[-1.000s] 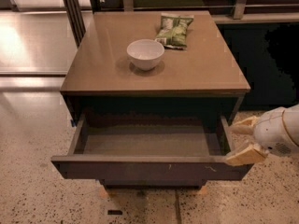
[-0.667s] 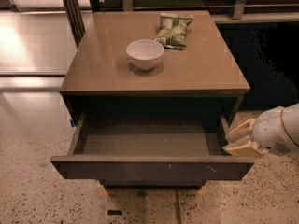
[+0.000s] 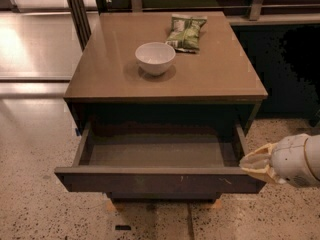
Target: Close top drawer
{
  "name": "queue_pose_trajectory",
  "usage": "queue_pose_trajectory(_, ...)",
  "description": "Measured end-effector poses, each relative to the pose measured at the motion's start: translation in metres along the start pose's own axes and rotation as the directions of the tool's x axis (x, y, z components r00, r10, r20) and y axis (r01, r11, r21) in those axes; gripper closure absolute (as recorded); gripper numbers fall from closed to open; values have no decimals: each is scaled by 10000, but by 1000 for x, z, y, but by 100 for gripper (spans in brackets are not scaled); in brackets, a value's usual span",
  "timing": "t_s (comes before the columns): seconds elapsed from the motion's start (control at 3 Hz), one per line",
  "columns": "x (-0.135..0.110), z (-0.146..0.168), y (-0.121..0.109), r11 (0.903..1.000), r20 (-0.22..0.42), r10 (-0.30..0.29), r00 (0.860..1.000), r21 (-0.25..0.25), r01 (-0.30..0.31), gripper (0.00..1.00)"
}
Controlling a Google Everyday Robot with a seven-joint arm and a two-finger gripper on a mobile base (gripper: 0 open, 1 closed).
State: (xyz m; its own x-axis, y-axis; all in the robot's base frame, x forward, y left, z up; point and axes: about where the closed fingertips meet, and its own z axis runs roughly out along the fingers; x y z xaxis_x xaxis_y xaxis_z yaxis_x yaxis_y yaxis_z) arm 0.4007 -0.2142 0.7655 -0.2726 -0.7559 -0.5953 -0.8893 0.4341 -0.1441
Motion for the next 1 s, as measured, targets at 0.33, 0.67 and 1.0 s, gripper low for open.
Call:
queue_pose_trajectory(0.33,36,34,11,9942,840,894,9924,519,-940,100)
queue_pose_trajectory(0.67,73,76,11,9819,1206,1730,9775,565,-1807,100)
queue_pose_trajectory(1.0,96,111,-2,9763,1344,2028,9700,489,-2109,100)
